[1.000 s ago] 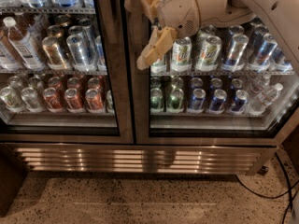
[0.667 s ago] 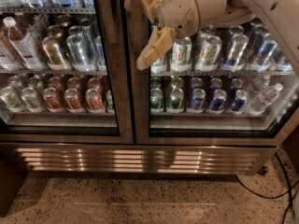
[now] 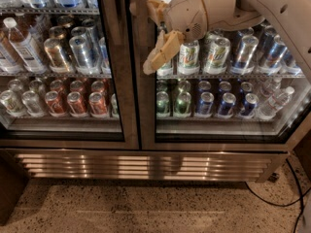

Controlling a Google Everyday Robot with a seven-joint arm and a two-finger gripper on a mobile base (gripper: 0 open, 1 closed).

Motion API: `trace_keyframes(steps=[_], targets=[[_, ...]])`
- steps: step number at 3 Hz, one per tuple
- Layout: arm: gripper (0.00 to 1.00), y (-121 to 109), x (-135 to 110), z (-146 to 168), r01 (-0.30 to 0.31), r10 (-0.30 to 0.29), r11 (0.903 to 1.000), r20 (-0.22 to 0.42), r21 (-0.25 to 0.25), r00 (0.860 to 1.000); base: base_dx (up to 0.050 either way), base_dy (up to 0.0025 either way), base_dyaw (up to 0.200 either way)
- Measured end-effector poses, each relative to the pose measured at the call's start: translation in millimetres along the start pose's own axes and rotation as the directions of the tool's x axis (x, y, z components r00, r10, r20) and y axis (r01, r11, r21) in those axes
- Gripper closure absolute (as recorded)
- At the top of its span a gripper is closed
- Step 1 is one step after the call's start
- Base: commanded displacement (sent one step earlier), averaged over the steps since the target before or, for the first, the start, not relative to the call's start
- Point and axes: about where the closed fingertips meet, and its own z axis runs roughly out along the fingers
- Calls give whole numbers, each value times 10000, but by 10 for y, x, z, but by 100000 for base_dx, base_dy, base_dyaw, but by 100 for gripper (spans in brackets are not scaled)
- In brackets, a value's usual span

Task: Open right fridge door

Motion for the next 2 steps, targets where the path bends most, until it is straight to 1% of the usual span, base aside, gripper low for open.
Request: trace_keyframes(steps=[1, 2], targets=[[0, -4, 53, 6, -248, 249, 9997, 111, -42, 9996, 0, 0, 0], [0, -4, 53, 6, -248, 249, 9997, 112, -43, 9996, 0, 0, 0]])
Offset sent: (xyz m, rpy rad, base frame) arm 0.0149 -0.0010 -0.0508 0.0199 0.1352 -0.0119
